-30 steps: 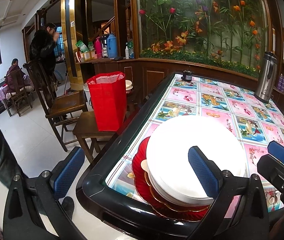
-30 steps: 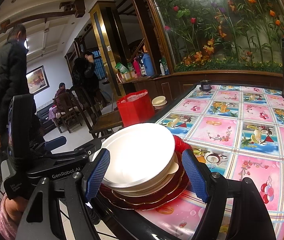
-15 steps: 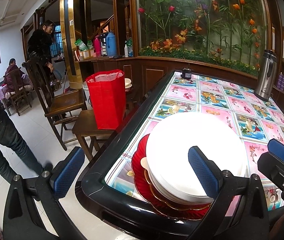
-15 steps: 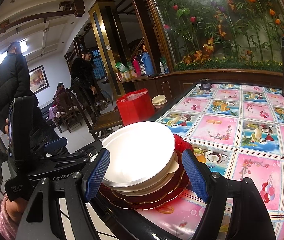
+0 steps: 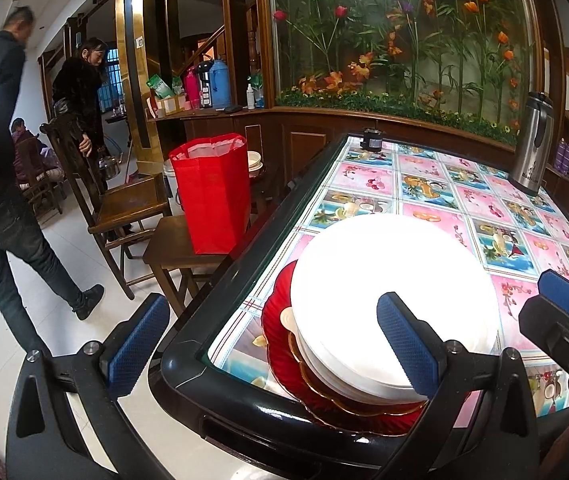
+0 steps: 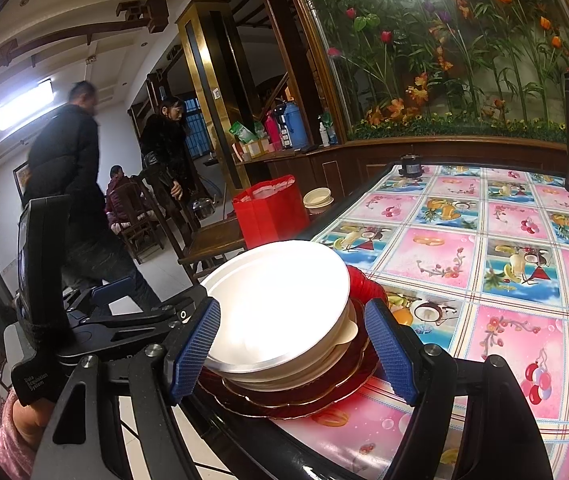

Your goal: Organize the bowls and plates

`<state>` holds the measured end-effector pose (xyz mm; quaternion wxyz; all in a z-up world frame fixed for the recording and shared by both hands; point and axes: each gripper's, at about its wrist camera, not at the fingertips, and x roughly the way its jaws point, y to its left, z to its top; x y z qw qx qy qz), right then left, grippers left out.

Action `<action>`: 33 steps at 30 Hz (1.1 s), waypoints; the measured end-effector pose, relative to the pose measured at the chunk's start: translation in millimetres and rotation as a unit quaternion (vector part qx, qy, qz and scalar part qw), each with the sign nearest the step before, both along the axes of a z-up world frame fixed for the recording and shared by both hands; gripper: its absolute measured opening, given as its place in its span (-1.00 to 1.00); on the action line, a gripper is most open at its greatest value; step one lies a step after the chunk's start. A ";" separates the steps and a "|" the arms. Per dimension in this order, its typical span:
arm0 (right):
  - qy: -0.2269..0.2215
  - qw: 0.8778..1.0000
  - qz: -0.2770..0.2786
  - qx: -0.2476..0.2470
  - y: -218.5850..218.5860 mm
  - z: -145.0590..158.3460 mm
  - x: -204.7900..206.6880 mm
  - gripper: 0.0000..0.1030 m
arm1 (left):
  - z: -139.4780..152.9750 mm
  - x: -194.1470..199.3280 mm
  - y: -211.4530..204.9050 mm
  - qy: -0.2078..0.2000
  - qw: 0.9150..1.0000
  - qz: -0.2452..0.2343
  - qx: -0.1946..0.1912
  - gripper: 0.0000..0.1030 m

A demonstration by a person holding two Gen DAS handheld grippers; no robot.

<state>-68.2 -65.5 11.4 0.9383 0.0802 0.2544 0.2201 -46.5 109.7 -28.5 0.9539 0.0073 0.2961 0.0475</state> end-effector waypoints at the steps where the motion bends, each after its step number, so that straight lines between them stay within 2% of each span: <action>1: 0.000 1.000 0.000 0.000 0.1 0.2 0.2 0.48 | 0.1 0.5 0.5 0.001 1.000 0.000 0.000 1.00; 20: 0.006 1.000 0.007 -0.004 1.0 -5.5 3.1 0.48 | -11.0 2.3 10.1 0.022 0.999 0.013 0.021 1.00; 33: 0.006 1.000 0.009 -0.005 2.5 -4.1 3.7 0.48 | -13.5 3.1 13.0 0.021 0.999 0.018 0.029 1.00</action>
